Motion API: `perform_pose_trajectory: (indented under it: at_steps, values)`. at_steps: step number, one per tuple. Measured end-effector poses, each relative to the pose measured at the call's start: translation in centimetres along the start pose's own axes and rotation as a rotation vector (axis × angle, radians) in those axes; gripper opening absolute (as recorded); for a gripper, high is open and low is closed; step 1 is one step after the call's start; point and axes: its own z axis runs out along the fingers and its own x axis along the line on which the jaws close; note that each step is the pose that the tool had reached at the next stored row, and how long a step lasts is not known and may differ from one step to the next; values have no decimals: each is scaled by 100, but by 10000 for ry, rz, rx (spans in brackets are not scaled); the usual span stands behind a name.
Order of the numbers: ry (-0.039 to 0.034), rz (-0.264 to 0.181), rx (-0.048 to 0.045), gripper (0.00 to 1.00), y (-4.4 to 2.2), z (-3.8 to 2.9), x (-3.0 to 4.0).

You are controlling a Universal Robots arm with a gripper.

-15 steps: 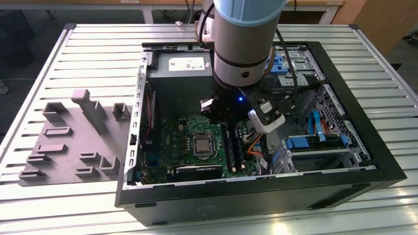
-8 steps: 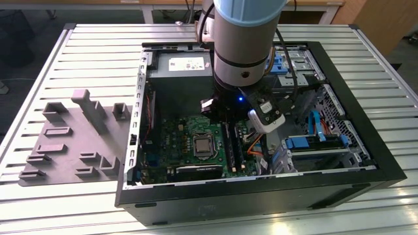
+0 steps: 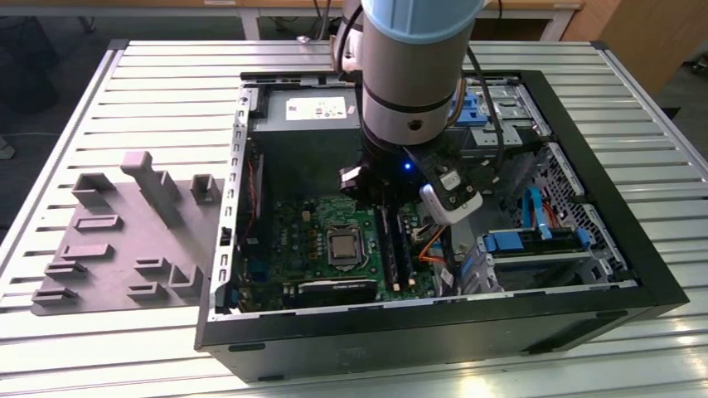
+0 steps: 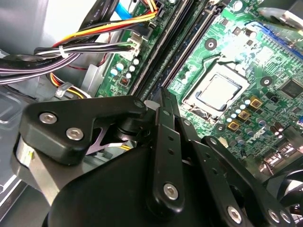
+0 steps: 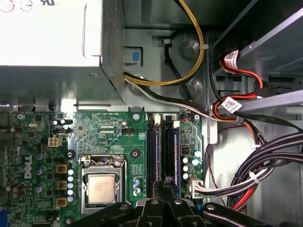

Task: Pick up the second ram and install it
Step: 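Press down the second ram until it locks into place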

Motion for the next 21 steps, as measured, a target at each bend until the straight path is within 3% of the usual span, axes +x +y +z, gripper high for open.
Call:
perform_pose_trajectory:
  at_steps: [21]
  values:
    - [-1,3,1,11,74,5,6]
